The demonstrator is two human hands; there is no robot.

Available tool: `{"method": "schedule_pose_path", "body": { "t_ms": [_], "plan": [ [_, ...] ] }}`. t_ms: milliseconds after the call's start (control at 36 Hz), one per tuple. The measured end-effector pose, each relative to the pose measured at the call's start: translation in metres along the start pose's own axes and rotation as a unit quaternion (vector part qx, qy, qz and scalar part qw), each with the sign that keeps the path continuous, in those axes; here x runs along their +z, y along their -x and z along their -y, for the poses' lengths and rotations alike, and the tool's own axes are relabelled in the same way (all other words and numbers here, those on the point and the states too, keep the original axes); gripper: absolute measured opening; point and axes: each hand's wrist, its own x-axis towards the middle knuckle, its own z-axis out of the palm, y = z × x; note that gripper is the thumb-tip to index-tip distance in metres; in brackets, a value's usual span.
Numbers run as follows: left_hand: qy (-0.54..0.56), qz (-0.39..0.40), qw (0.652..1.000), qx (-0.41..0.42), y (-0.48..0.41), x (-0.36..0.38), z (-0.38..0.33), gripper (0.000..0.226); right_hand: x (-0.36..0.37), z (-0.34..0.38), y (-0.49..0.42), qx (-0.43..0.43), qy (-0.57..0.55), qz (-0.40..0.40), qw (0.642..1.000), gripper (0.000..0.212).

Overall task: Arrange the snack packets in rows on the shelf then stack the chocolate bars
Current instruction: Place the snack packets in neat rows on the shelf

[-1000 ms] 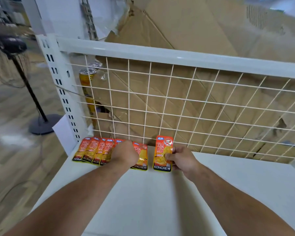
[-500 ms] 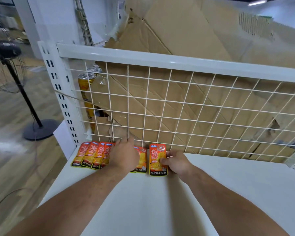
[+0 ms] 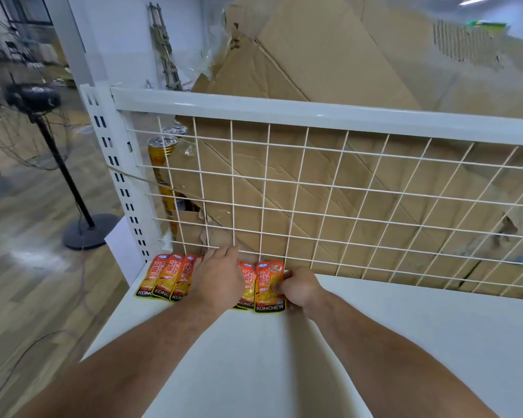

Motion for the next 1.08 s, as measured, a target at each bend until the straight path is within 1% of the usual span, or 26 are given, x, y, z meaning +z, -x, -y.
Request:
{"method": "schedule_pose_path", "body": {
  "t_ms": [56,139,222,306,361,611,806,917,972,1028,1083],
  "plan": [
    [-0.003,0.003,1.0,-0.002,0.001,-0.001,-0.001,0.049,0.001,0.002,0.0,-0.004,0.043,-0.012,0.999,0.011],
    [-0.004,0.009,1.0,-0.002,0.001,-0.002,-0.004,0.049,0.003,0.004,-0.001,-0.016,0.098,-0.03,0.995,0.017],
    [0.005,0.014,1.0,0.001,0.002,-0.002,-0.007,0.047,0.007,0.006,-0.002,-0.031,0.155,-0.049,0.986,0.018],
    [0.0,0.019,1.0,0.002,0.003,-0.002,-0.009,0.049,0.009,0.008,-0.003,-0.037,0.217,-0.081,0.972,0.029],
    [-0.001,0.023,1.0,0.002,0.003,-0.002,-0.009,0.05,0.01,0.009,-0.004,-0.034,0.241,-0.089,0.966,0.035],
    [-0.007,0.029,1.0,0.008,0.004,-0.003,-0.009,0.049,0.015,0.013,-0.003,-0.033,0.299,-0.105,0.948,0.034],
    [-0.003,0.04,0.999,0.022,0.005,-0.002,-0.013,0.049,0.011,0.013,0.004,-0.031,0.283,-0.102,0.953,0.031],
    [-0.01,0.045,0.998,0.048,0.006,-0.001,-0.021,0.049,0.004,0.006,0.014,-0.056,0.269,-0.111,0.955,0.017],
    [-0.006,0.051,0.997,0.062,0.006,0.001,-0.026,0.05,-0.002,0.0,0.021,-0.073,0.271,-0.12,0.952,0.02],
    [-0.001,0.051,0.995,0.082,0.006,0.004,-0.033,0.049,-0.01,-0.007,0.027,-0.09,0.29,-0.134,0.943,0.034],
    [0.005,0.056,0.993,0.105,0.007,0.009,-0.041,0.048,-0.02,-0.017,0.033,-0.12,0.338,-0.154,0.921,0.043]
  ]
}}
